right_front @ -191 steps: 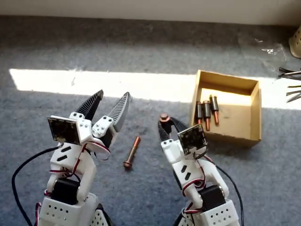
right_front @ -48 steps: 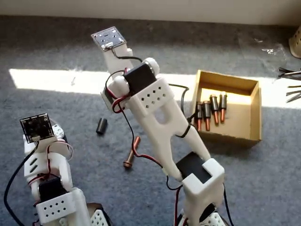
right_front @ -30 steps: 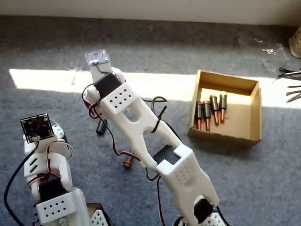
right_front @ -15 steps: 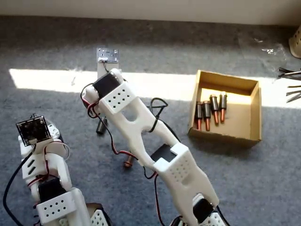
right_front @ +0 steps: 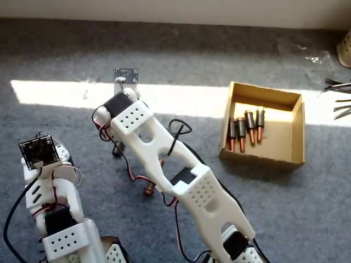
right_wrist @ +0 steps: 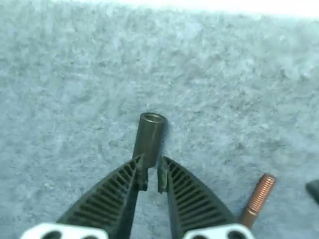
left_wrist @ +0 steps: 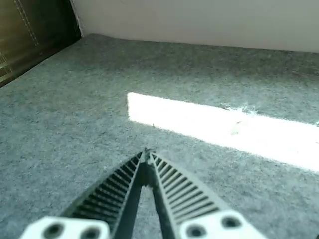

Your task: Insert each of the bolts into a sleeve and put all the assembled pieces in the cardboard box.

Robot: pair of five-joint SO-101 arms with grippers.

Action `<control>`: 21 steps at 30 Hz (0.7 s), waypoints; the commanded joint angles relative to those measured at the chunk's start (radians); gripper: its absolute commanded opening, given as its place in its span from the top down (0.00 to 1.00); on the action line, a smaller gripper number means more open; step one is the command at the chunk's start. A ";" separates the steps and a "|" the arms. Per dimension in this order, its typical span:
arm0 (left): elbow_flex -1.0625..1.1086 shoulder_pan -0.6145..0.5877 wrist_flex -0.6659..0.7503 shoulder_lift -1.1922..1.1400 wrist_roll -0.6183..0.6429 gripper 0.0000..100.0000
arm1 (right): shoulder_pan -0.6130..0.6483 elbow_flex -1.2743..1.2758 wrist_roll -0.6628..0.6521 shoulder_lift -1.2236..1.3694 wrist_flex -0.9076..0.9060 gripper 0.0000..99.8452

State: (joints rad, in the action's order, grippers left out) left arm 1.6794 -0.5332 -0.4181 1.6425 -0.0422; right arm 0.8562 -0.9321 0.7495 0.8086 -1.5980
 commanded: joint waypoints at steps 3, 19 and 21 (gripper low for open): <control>0.025 -0.007 0.021 0.012 -0.002 0.99 | 0.008 -0.041 0.077 -0.013 0.016 0.91; 0.025 -0.013 0.025 0.012 -0.006 0.99 | 0.038 -0.050 0.164 0.127 0.111 0.86; 0.025 -0.013 0.025 0.012 -0.006 0.99 | 0.035 -0.050 0.164 0.130 0.122 0.86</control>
State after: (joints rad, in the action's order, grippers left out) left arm 1.6794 -0.5332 -0.4150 1.6425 -0.0422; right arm 0.8930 -0.9490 0.9045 0.9436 -1.4968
